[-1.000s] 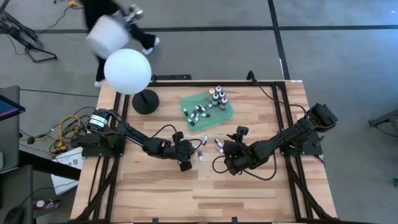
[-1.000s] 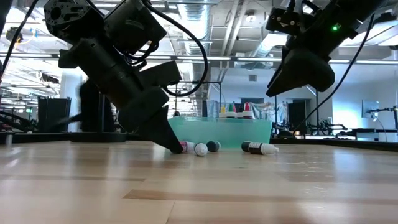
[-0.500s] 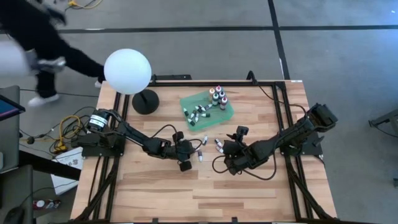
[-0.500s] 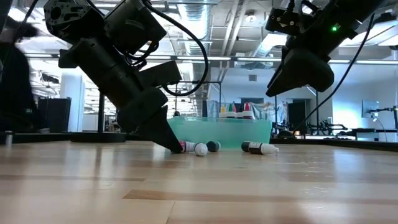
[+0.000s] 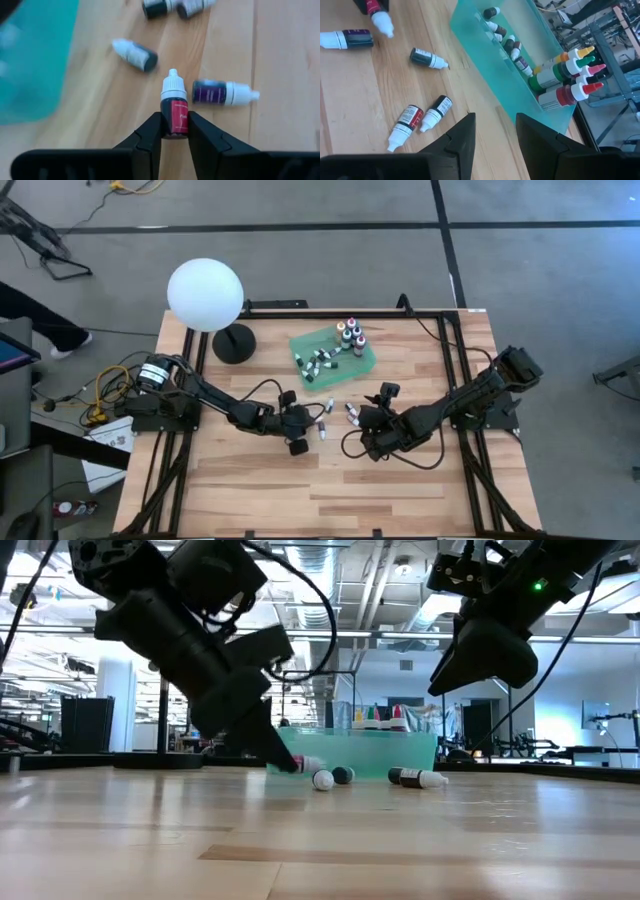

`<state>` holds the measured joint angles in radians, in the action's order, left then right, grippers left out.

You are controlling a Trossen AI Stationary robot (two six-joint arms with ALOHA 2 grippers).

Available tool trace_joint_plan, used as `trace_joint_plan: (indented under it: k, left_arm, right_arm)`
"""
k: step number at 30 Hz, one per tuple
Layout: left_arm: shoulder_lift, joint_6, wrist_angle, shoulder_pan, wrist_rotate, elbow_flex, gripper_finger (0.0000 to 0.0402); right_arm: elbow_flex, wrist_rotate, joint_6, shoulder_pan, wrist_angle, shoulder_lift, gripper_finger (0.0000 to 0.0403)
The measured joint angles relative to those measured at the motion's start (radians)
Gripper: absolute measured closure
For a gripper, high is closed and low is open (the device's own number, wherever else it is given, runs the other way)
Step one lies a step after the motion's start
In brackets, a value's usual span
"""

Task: Pick & Place food coloring
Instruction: Put the red food coloring bottle into the green bin

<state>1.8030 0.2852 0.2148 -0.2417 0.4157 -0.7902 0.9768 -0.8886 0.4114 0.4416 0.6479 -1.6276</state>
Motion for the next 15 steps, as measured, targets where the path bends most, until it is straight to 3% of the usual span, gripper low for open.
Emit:
trace_joint_plan:
  k: [9,15]
  left_arm:
    - [-0.158,-0.130,-0.045,0.012,0.143,0.000,0.0330]
    - [-0.219,-0.250,-0.043,0.114,0.221,0.000,0.0330]
  right_arm:
    - [0.000,0.000,0.000,0.000,0.002,0.000,0.0269]
    - [0.000,0.000,0.000,0.000,-0.005,0.000,0.0269]
